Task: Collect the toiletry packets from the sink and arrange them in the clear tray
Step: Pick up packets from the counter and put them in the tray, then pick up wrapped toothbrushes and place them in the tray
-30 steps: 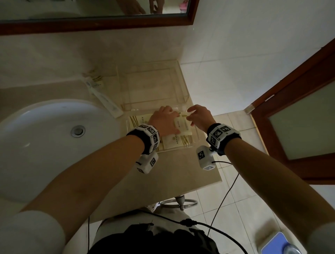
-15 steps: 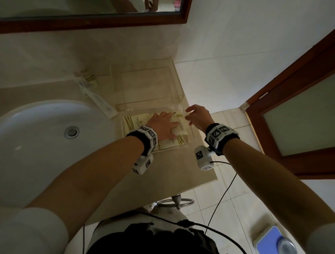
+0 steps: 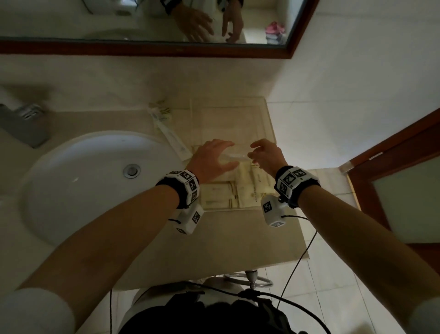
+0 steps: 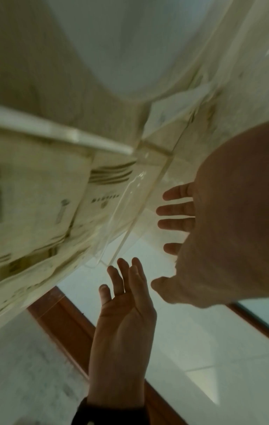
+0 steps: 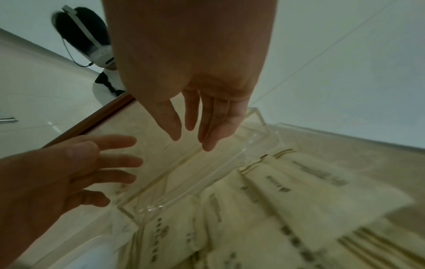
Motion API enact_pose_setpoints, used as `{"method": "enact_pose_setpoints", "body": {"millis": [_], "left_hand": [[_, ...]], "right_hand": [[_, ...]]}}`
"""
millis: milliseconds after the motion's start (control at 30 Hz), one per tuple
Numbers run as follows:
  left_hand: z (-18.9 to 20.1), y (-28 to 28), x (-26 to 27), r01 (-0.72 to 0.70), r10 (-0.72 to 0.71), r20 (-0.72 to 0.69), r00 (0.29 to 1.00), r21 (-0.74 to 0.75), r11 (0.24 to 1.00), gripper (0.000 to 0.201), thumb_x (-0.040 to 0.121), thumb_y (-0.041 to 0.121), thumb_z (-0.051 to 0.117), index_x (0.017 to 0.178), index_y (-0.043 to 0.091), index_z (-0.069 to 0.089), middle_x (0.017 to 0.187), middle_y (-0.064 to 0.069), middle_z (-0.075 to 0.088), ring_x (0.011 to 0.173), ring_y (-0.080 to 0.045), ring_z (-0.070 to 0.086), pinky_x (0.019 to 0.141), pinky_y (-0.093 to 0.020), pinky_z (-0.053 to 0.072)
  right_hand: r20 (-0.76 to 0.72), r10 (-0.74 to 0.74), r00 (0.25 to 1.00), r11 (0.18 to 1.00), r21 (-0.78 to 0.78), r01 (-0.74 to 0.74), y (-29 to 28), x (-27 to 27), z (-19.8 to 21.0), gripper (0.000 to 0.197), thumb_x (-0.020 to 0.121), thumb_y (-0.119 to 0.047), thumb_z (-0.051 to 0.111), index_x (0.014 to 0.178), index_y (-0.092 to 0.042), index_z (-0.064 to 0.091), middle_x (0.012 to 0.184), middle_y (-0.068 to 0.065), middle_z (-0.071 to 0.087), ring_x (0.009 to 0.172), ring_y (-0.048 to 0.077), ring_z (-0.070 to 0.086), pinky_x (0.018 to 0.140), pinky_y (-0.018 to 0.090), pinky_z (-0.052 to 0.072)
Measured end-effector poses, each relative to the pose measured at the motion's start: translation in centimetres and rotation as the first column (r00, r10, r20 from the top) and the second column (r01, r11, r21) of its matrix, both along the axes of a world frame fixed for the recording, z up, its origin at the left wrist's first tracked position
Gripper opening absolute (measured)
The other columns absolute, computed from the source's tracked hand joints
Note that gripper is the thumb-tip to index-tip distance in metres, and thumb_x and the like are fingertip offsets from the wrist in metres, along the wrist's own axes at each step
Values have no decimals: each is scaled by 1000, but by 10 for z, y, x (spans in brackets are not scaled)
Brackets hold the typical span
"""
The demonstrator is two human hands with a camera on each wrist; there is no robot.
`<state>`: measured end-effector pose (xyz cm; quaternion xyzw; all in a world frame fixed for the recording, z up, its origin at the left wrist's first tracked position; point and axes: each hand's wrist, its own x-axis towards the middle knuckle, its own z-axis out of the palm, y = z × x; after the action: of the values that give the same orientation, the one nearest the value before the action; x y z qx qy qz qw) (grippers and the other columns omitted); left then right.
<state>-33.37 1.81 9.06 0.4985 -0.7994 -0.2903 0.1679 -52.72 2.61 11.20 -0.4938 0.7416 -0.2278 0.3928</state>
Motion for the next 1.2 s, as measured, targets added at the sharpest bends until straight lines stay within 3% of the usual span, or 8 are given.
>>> {"method": "enact_pose_setpoints", "body": {"millis": [200,300,567,833,1000,1200], "left_hand": [[18,-8,64,-200,203,-122,972,35,979,49,85,50,62,127,27,54,122,3,57,106,-14,54,89,-34,47],[20,-13,96,-267,272,-148,951,57,962,54,81,58,60,126,29,54,117,3,59,99,-14,56,83,-33,50],[13,-34,175,-435,455,-171,874,141,889,54,80,62,59,125,32,52,116,4,58,91,-13,56,78,-30,45],[-2,-58,223,-495,542,-169,823,255,831,57,80,65,56,125,31,52,117,2,58,101,-18,57,90,-37,48],[-13,-73,238,-495,554,-167,816,296,817,56,81,64,56,125,30,52,118,1,58,102,-18,57,92,-40,48],[-26,-85,251,-483,555,-167,815,334,810,52,82,64,56,120,29,54,113,2,58,99,-18,58,92,-40,49]], "right_hand": [[-22,63,998,994,-85,-64,-16,57,15,32,83,-27,69,112,-17,59,98,1,65,90,22,66,83,40,55],[-26,90,996,990,-105,-93,-25,88,22,34,83,-29,70,113,-18,58,99,2,65,92,24,66,86,44,55],[-9,154,988,983,-104,-154,-53,168,29,43,83,-30,69,121,-19,53,106,1,62,96,23,65,86,43,55],[-46,192,980,981,2,-192,-88,233,6,53,85,-29,69,131,-16,47,121,6,58,107,25,60,94,44,52],[-198,211,957,977,69,-201,-108,253,-12,56,85,-27,68,133,-12,45,130,11,54,114,28,55,93,36,47],[-454,297,840,949,240,-206,-119,266,-26,46,88,-19,58,129,-5,41,128,17,49,114,36,53,90,42,47]]}}
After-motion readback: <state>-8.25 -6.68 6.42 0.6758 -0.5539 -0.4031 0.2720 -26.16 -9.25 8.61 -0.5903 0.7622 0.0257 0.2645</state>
